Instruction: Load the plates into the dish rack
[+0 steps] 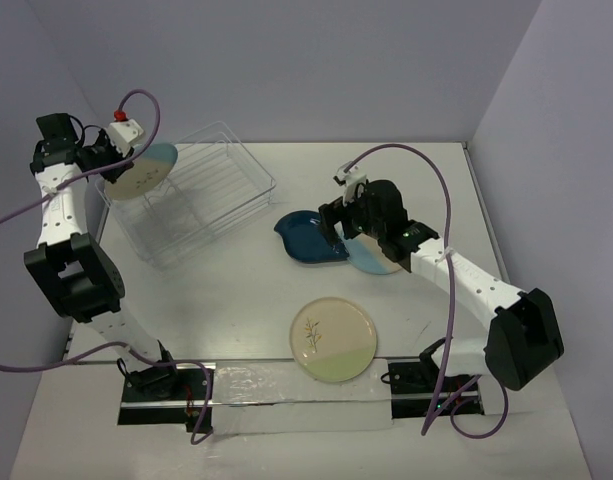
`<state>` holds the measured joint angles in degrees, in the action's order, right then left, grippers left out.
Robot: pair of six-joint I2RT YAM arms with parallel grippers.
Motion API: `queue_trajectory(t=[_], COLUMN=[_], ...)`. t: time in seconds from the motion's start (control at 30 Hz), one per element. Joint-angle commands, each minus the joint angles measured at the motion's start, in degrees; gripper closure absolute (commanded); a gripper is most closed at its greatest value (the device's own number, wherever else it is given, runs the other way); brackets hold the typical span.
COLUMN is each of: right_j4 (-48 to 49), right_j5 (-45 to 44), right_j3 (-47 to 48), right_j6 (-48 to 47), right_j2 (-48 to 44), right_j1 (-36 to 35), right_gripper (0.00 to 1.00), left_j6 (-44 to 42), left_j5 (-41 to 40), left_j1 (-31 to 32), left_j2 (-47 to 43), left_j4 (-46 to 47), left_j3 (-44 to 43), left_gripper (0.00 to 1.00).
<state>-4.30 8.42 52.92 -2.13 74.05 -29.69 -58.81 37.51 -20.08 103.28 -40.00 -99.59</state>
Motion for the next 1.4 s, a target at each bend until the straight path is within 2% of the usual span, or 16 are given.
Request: queue_trajectory(t=[0.0, 0.33, 0.53, 0.57, 0.7, 0.73, 0.93, 1.07, 1.17, 1.23, 1.37], right_j4=[0.4, -0.2, -0.6, -0.7, -0.7, -0.7, -0.8, -0.8, -0.8, -0.8, -0.8], right_j5=[0.2, 1.2, 1.4, 1.5, 1.4, 1.3, 1.5, 1.5, 1.3, 1.2, 1.3], right_j3=[2.1, 3.4, 4.2, 4.3, 4.5, 4.5, 4.9, 5.1, 5.1, 5.3, 5.5], right_j6=[0.7, 0.7, 1.0, 1.1, 1.2, 1.3, 1.3, 1.5, 1.6, 1.8, 1.8], right_j2=[0.9, 2.8, 4.3, 4.5, 5.2, 5.3, 6.0, 6.4, 6.6, 6.9, 7.1], right_j1=[0.3, 0.3, 0.3, 0.3, 0.3, 0.3, 0.3, 0.3, 0.3, 0.3, 0.3], right_gripper=[0.02, 0.02, 0.02, 0.02, 0.02, 0.02, 0.02, 0.02, 0.02, 0.02, 0.02], left_j6=[-3.9, -3.2, -1.5, -1.4, 0.3, 0.5, -0.7, -0.1, 0.9, 4.5, 8.8], left_j5=[2.6, -3.8, -3.4, -3.4, -4.5, -4.8, -4.2, -4.2, -4.9, -6.8, -8.3], left_j1=[0.1, 3.2, 3.6, 3.6, 3.8, 3.8, 4.0, 4.5, 4.6, 5.0, 5.1], left_j2=[-0.1, 3.7, 5.9, 6.0, 6.4, 6.5, 7.0, 7.6, 8.0, 8.2, 7.6], left_j4=[4.3, 8.1, 7.8, 7.9, 9.2, 9.6, 9.2, 8.8, 9.9, 13.3, 17.0], left_j3=[-4.4, -2.1, -4.4, -4.4, -4.1, -3.9, -3.6, -4.9, -5.1, -4.8, -4.6], left_gripper=[1.0, 1.0, 0.97, 0.95, 0.7, 0.68, 0.73, 0.69, 0.58, 0.39, 0.25])
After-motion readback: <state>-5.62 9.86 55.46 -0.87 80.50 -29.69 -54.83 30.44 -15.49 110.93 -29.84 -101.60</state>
